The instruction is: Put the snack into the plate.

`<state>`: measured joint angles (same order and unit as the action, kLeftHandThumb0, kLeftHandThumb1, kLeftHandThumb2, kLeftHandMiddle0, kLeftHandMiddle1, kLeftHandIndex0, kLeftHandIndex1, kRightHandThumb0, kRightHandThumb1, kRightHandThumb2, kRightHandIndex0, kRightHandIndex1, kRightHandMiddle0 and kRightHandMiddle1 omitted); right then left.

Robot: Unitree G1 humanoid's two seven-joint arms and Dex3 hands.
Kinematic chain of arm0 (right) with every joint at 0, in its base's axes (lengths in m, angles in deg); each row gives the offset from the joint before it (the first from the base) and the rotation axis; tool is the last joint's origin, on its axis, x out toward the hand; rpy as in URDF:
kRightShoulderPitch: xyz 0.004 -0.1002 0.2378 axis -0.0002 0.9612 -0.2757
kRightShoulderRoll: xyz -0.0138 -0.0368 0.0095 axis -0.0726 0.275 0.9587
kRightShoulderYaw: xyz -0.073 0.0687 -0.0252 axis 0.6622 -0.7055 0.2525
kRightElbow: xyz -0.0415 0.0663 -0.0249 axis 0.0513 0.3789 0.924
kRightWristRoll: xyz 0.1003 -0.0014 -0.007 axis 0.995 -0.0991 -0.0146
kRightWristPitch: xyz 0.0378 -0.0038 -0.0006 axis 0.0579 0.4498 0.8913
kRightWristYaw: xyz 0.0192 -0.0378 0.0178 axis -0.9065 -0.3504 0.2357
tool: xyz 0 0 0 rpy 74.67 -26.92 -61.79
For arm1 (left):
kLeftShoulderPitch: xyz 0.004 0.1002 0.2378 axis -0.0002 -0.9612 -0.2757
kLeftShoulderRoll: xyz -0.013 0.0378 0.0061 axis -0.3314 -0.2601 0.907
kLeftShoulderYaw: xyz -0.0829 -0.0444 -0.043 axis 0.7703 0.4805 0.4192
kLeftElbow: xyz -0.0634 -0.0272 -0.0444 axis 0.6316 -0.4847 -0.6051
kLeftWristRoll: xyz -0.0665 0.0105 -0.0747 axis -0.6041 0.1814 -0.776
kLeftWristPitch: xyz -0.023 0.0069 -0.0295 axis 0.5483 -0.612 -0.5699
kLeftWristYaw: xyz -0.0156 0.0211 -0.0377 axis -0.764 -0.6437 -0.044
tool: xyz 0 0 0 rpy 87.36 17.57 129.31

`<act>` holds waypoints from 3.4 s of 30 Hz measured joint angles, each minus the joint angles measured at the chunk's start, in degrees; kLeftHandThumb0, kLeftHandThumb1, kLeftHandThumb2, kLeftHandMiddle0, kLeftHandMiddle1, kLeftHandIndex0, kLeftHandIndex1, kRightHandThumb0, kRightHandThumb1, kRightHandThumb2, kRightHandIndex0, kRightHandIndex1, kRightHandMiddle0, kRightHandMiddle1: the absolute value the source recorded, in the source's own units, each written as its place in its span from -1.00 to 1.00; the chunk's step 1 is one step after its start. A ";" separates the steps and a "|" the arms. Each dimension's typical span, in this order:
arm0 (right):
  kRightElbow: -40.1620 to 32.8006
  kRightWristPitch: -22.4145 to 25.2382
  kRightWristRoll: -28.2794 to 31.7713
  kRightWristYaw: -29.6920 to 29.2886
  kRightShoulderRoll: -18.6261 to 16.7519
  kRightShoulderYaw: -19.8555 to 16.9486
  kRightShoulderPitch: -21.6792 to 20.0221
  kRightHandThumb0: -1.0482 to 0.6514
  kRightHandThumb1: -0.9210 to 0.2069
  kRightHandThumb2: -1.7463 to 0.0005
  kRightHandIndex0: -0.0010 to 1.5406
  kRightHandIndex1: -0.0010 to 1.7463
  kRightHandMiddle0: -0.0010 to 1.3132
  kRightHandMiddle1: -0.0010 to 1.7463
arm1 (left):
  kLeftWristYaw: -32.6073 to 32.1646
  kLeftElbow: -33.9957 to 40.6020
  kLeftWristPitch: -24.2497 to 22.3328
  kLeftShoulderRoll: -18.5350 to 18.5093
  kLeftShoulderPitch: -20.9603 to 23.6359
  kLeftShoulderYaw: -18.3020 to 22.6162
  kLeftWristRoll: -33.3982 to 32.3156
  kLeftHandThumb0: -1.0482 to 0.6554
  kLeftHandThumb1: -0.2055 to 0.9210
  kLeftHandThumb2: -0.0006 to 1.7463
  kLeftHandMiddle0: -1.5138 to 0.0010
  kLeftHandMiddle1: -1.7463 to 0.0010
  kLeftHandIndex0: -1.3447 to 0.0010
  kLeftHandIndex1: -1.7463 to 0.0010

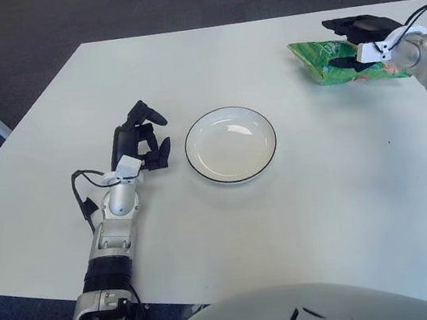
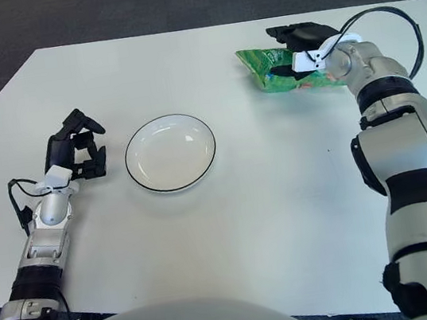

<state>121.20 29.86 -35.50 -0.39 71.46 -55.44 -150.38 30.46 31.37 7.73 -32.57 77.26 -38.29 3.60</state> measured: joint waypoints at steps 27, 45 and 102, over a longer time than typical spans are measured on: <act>2.89 8.19 1.04 2.38 -4.24 -0.40 1.59 -0.98 -1.00 0.06 -1.00 -1.00 -0.99 -0.98 | -3.12 2.98 0.00 -1.22 -1.08 -1.51 3.82 -0.31 0.06 0.40 -0.59 -1.00 0.18 -1.00; 1.44 4.14 4.63 10.93 -2.76 -2.44 2.61 -0.93 -1.00 0.06 -1.00 -1.00 -1.00 -0.85 | -3.12 3.80 -0.78 -1.94 -2.07 -2.08 3.88 -0.31 0.05 0.41 -0.58 -1.00 0.17 -1.00; -5.69 -10.43 3.92 20.09 2.82 1.16 4.85 -0.98 -0.99 0.75 -1.00 -1.00 -1.00 -0.72 | -4.48 2.54 -0.94 -2.46 -1.70 -2.71 5.38 -0.30 0.10 0.36 -0.55 -1.00 0.21 -1.00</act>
<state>115.51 19.43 -31.58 19.70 74.29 -54.28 -145.53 25.97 33.91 6.80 -35.03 75.55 -41.00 8.98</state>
